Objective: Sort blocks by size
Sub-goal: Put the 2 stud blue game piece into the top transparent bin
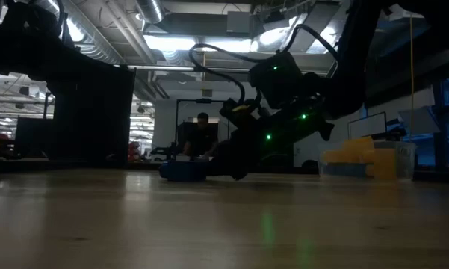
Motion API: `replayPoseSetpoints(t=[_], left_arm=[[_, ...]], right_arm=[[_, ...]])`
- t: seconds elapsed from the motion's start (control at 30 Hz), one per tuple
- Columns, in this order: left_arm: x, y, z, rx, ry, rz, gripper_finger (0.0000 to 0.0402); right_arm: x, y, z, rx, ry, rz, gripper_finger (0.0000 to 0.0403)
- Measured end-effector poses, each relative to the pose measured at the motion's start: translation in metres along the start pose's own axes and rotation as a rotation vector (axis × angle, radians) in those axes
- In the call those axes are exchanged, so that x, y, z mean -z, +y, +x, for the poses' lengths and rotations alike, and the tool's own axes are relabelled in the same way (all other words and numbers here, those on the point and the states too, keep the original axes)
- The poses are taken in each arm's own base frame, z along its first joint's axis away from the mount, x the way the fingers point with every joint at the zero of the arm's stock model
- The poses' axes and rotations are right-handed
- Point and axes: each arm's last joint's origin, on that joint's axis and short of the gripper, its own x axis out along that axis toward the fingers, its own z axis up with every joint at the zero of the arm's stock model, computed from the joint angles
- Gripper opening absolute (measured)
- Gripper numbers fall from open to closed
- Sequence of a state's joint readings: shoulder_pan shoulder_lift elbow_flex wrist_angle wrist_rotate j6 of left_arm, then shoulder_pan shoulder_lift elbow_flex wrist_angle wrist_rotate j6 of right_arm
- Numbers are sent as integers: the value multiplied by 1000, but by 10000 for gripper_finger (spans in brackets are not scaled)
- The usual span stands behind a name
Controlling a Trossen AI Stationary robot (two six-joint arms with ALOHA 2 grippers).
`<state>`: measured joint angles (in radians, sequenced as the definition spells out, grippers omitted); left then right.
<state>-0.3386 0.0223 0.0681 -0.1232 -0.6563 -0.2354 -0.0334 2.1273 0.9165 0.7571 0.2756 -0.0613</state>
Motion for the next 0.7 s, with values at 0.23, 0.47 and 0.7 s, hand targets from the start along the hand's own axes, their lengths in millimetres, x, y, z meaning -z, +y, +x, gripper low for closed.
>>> replayPoseSetpoints(t=[0.23, 0.47, 0.7], left_arm=[[0, 0, 0, 0, 0, 0, 107], [0, 0, 0, 0, 0, 0, 107], [0, 0, 0, 0, -1, -1, 107]], right_arm=[[0, 0, 0, 0, -4, -17, 60], [0, 0, 0, 0, -4, -22, 32], [-2, 1, 0, -24, -15, -21, 5]])
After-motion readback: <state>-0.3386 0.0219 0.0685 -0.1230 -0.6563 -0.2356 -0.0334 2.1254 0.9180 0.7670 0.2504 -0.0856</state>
